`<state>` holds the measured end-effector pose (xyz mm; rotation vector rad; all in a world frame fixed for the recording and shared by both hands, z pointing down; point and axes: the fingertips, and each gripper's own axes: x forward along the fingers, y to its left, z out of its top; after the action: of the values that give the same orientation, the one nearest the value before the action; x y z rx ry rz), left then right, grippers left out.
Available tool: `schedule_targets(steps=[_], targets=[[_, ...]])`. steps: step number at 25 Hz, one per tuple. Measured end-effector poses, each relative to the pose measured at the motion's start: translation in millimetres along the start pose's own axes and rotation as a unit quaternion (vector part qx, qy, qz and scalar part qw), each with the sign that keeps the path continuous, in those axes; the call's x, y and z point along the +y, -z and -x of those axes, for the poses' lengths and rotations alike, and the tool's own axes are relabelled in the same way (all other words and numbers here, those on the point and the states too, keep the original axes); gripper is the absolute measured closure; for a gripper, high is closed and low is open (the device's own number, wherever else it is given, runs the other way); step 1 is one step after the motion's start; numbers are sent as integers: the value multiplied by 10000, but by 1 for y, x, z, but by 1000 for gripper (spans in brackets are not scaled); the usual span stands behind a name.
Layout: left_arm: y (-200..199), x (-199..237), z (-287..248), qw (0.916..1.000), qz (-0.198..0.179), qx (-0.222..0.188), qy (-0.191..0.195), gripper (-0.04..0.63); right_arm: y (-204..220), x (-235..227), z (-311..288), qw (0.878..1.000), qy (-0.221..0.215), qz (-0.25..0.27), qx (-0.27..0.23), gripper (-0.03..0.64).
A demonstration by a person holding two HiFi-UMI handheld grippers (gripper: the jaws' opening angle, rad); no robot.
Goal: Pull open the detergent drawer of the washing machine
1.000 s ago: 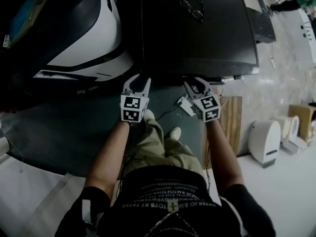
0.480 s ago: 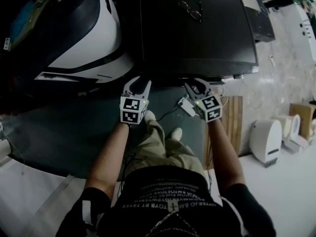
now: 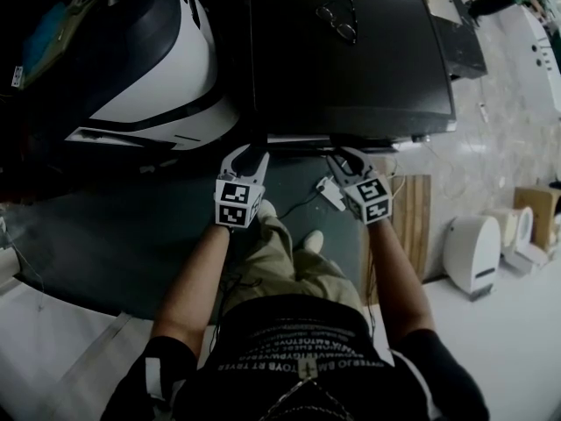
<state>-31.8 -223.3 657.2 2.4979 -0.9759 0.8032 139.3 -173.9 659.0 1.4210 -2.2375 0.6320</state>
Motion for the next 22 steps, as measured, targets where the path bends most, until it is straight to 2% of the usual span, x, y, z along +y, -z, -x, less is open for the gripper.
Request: schedule_targets(steps=[22], targets=[[20,-21,22,9999,-16,153,-37,466,21,17,24,9998,-37,-186,97,529]])
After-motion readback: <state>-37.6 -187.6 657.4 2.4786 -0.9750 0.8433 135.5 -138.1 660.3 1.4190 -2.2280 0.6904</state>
